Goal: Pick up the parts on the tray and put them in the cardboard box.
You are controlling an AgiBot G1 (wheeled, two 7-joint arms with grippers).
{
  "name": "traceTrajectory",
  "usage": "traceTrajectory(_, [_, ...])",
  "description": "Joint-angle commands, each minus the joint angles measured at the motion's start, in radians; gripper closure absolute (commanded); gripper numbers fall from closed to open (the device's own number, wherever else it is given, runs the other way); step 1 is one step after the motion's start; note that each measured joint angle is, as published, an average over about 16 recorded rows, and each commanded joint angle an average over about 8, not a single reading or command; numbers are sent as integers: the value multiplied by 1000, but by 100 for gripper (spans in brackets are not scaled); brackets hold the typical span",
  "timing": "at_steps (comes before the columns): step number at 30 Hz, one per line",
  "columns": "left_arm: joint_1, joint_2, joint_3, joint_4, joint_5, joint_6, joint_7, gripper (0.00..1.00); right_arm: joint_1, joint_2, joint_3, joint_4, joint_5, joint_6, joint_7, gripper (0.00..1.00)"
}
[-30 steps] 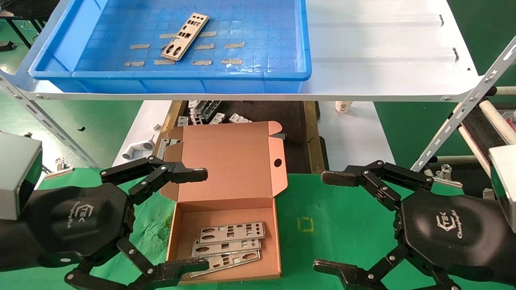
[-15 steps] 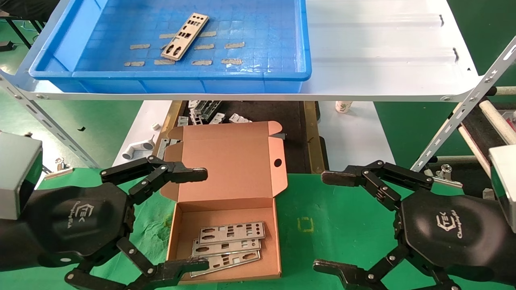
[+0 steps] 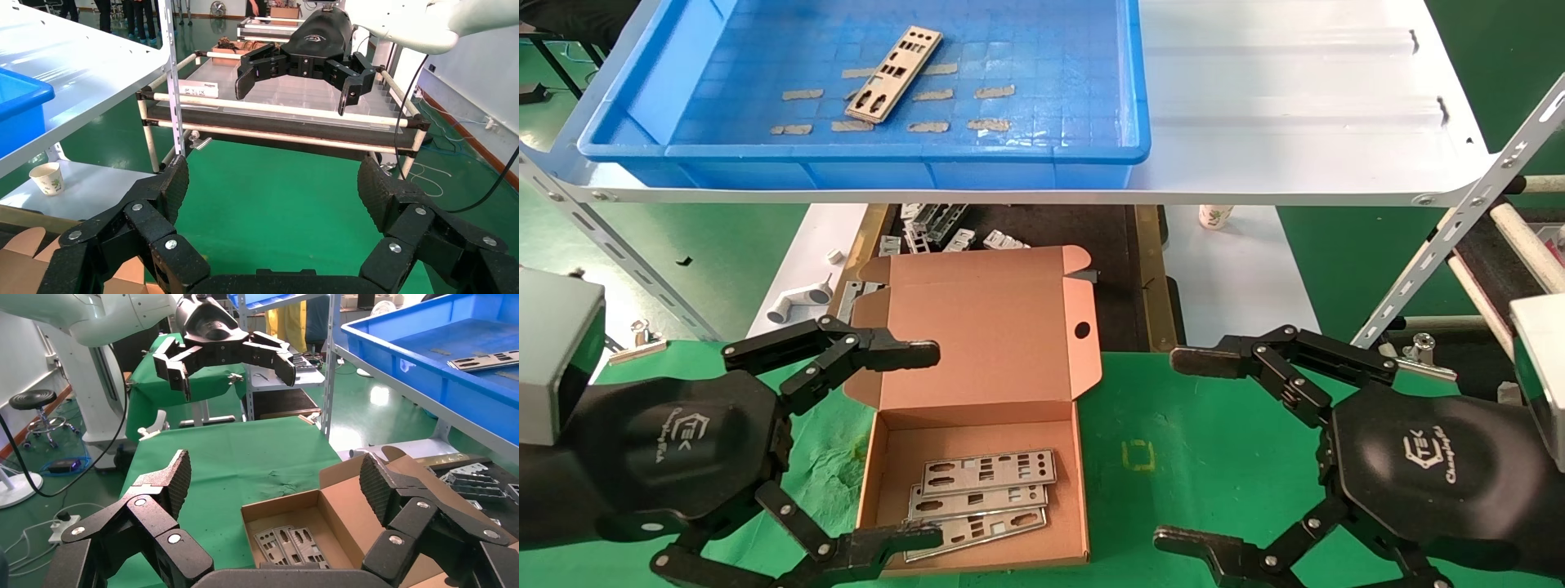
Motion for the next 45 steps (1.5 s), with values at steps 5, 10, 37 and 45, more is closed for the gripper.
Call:
traceTrajectory(5, [0, 0, 0, 0, 0, 0, 0, 0, 0, 0, 0, 0, 0, 0, 0, 0])
traceTrajectory(10, [0, 0, 0, 0, 0, 0, 0, 0, 0, 0, 0, 0, 0, 0, 0, 0])
traceTrajectory(37, [0, 0, 0, 0, 0, 0, 0, 0, 0, 0, 0, 0, 0, 0, 0, 0])
traceTrajectory(45, [0, 0, 0, 0, 0, 0, 0, 0, 0, 0, 0, 0, 0, 0, 0, 0])
